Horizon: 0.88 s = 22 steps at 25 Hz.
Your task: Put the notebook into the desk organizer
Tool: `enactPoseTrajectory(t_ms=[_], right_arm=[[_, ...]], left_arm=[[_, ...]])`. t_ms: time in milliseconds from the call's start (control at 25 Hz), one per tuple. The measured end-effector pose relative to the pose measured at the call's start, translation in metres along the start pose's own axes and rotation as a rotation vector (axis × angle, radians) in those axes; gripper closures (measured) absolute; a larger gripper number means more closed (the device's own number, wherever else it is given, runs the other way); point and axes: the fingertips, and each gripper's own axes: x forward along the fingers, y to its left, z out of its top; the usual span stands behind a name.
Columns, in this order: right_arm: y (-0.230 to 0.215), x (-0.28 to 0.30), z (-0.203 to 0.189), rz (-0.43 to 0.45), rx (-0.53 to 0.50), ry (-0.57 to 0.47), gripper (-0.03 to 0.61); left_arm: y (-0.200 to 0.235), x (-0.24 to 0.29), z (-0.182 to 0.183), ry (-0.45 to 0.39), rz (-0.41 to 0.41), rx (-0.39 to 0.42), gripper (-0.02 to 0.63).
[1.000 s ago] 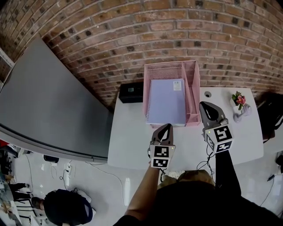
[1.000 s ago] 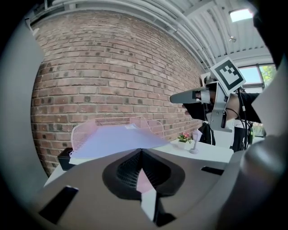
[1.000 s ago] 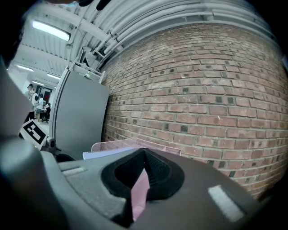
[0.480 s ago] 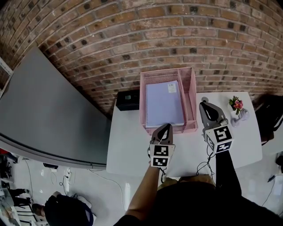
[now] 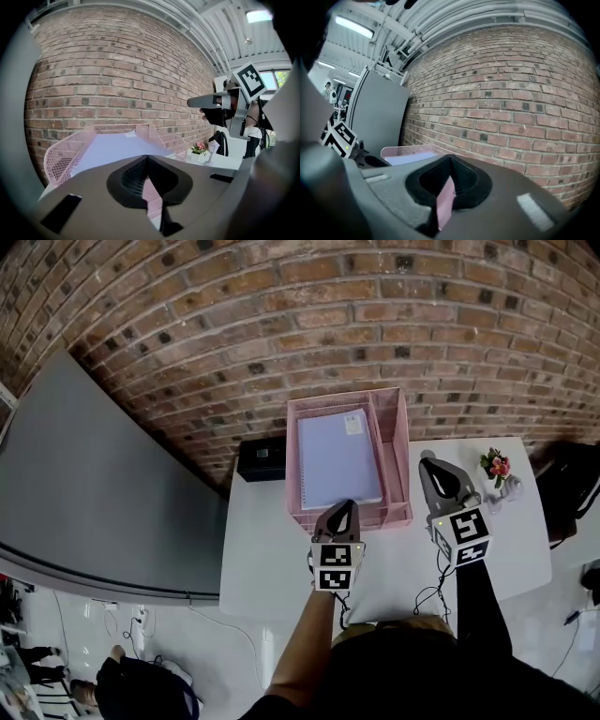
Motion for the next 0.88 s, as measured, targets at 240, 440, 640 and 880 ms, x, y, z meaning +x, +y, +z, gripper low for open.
enactPoseTrajectory(t_ms=[240,440,640,880], right_arm=[[-0.007,0.005,-0.005,0.003,-0.031,0.018,0.578],[-0.014,0.008,-0.008,0.003,-0.021,0.018,0.58],[-0.017,0.009,-0.01,0.007,-0.01,0.017,0.578],[-0.012,0.003,-0.011,0.013,-0.001,0.012,0.58]], left_arm=[[0.009,0.015,0.007,0.027,-0.003,-0.015,0.606],[0.014,0.022,0.009,0.074,0.029,-0.013,0.606],[0.013,0.022,0.006,0.087,0.046,-0.016,0.606],[0.011,0.015,0.012,0.066,0.046,-0.015,0.606]])
